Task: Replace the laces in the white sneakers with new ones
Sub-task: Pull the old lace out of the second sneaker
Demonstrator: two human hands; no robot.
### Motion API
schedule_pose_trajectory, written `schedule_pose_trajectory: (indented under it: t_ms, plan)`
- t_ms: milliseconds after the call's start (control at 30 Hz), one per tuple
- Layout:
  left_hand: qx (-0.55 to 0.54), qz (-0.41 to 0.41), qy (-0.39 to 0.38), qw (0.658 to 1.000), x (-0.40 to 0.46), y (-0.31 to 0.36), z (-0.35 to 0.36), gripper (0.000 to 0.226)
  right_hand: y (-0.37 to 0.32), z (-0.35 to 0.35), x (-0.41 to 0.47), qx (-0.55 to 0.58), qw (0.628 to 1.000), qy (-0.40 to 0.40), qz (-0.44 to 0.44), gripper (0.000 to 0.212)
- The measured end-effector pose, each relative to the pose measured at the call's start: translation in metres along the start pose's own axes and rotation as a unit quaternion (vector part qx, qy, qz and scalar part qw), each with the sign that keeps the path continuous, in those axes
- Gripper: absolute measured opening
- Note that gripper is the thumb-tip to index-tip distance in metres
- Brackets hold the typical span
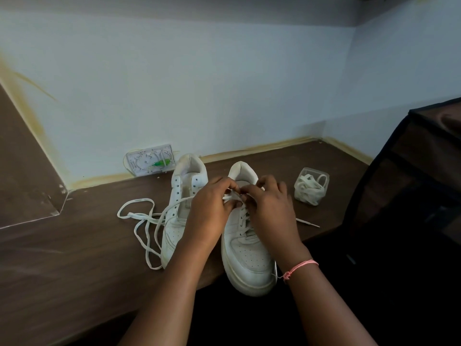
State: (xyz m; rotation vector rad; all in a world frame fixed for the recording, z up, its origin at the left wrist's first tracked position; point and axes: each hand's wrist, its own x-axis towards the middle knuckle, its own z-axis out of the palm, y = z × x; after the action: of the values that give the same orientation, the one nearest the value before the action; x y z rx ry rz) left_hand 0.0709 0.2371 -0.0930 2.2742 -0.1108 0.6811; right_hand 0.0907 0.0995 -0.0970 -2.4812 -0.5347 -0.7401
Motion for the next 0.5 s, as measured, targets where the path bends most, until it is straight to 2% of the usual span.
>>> schedule_pose_trajectory:
  t_ms: [167, 267, 333, 500]
  plan:
    - [0.044, 0.002, 0.005, 0.999, -0.0030, 0.0005, 0.0007, 0.029, -0.0062, -0.0021, 0.0060, 0.001, 1.000, -0.010, 0.015, 0.012]
    - [0.170, -0.004, 0.035, 0.985, -0.0060, 0.0051, -0.0019, 0.031, -0.0036, -0.0006, 0.0085, 0.069, 0.996, -0.021, 0.054, 0.012]
    - [0.208, -0.009, 0.045, 0.977, -0.0070, 0.0079, -0.0038, 0.031, -0.0034, 0.0001, 0.0081, 0.114, 0.991, -0.004, 0.073, 0.013]
    - [0.121, -0.028, -0.008, 0.992, -0.0070, 0.0085, -0.0024, 0.028, -0.0031, -0.0036, 0.0063, 0.088, 0.992, 0.007, 0.090, 0.012]
